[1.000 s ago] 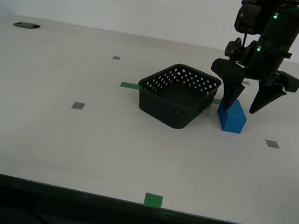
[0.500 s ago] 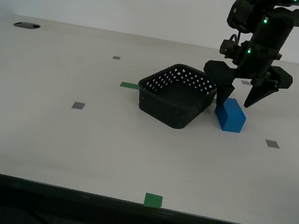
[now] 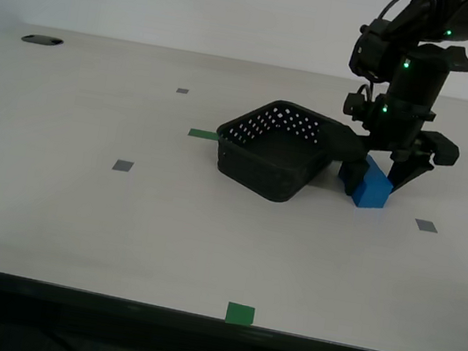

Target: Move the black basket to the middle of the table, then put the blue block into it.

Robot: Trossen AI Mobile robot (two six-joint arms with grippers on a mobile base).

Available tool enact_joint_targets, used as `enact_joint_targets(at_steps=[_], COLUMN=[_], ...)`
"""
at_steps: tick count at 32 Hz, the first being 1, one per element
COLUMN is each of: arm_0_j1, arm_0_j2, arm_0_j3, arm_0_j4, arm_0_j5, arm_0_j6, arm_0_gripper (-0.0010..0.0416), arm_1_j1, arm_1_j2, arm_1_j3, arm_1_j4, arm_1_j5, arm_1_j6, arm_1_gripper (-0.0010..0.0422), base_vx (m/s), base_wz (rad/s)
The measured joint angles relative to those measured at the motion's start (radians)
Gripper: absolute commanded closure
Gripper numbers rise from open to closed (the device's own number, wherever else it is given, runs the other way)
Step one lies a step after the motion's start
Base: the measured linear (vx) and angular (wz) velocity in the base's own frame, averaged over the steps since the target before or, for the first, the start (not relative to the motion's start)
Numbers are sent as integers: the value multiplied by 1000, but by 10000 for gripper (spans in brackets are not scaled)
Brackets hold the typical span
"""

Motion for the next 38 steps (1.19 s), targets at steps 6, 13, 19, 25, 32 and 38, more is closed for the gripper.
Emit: enact_joint_targets(at_steps=[6, 13, 19, 25, 32, 38], arm_0_j1=[-1, 1, 3, 18, 102, 135], arm_0_j2=[-1, -85, -232, -261, -256, -228], arm_0_j3=[0, 3, 113, 233, 302, 303], arm_0_j4=[-2, -7, -129, -145, -112, -82], arm_0_j5=[3, -16, -38, -159, -178, -208], arm_0_j6=[34, 17, 10, 9, -13, -16], arm_0_gripper=[345, 407, 407, 407, 407, 406], arm_1_j1=[0, 0, 0, 0, 0, -1], arm_1_j2=[0, 0, 0, 0, 0, 0], arm_1_j3=[0, 0, -1, -1, -1, -3], arm_1_j4=[-2, -3, 3, 9, 10, 8], arm_1_j5=[1, 1, 1, 1, 1, 1], arm_1_j6=[2, 2, 2, 2, 2, 2], arm_1_gripper=[406, 405, 405, 405, 406, 406], base_vx=[0, 0, 2, 0, 0, 0], base_wz=[0, 0, 4, 0, 0, 0])
